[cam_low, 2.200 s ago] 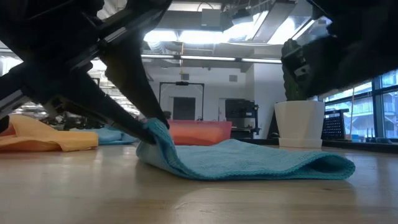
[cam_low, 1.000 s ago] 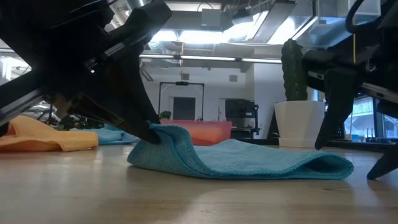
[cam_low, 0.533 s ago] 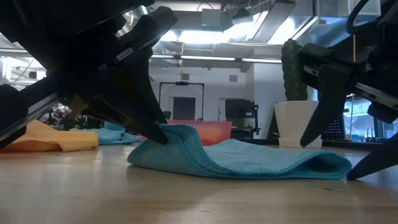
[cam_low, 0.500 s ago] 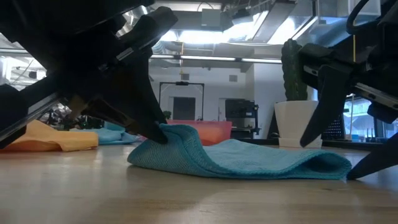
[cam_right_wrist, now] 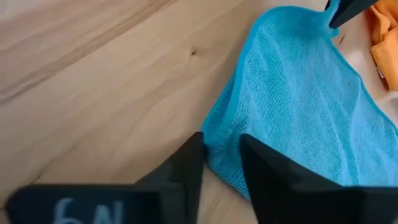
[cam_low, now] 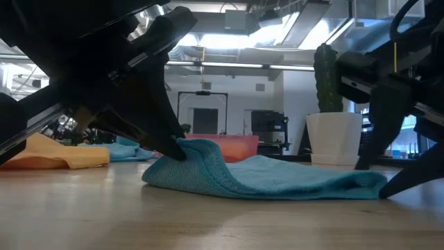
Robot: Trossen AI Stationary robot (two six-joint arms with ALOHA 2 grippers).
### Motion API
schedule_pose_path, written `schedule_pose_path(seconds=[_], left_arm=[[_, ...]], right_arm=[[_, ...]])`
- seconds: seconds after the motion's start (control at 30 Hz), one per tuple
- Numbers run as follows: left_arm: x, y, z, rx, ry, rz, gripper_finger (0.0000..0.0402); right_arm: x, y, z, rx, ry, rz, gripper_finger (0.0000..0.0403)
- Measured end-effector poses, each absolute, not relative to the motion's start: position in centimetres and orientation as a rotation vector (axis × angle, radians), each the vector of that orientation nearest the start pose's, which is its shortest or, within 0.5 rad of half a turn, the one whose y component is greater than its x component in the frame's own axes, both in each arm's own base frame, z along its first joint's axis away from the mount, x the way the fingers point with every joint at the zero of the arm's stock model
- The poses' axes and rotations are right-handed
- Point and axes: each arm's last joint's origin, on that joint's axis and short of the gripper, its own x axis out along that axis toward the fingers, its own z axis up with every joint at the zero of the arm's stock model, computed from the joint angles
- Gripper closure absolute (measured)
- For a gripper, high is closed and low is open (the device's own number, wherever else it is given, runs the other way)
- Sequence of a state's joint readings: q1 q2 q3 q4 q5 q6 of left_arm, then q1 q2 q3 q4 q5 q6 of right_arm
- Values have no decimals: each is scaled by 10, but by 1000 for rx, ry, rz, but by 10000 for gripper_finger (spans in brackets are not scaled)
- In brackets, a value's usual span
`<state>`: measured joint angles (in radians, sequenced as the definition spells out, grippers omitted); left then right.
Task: Roll microfiber towels into tight, uniform cylinder then place into a basket
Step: Roll the bottom blue towel
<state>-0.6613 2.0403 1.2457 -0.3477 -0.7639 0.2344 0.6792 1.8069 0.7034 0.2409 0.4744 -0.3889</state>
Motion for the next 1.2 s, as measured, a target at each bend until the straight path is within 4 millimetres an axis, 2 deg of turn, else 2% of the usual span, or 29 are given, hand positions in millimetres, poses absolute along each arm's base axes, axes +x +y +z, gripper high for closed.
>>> schedule_pose_path(seconds=[0.27,0.5,0.73,0.83,1.03,1.2], left_arm=[[319,-225,125,951,887,-4,402],[311,-236,125,949,875,-25,401],[300,-250,125,893,848,-29,401],[296,-258,127,881,821,-45,401],[300,-265,149,819,757,0,401],[301,-260,160,796,754,12,401]], right_arm=[[244,185,97,-836,687,327,393],[241,199,102,-694,676,315,397],[247,232,127,-525,611,410,399],[251,240,138,-479,633,378,400],[256,242,149,-452,711,270,401],[255,241,150,-429,719,260,401]])
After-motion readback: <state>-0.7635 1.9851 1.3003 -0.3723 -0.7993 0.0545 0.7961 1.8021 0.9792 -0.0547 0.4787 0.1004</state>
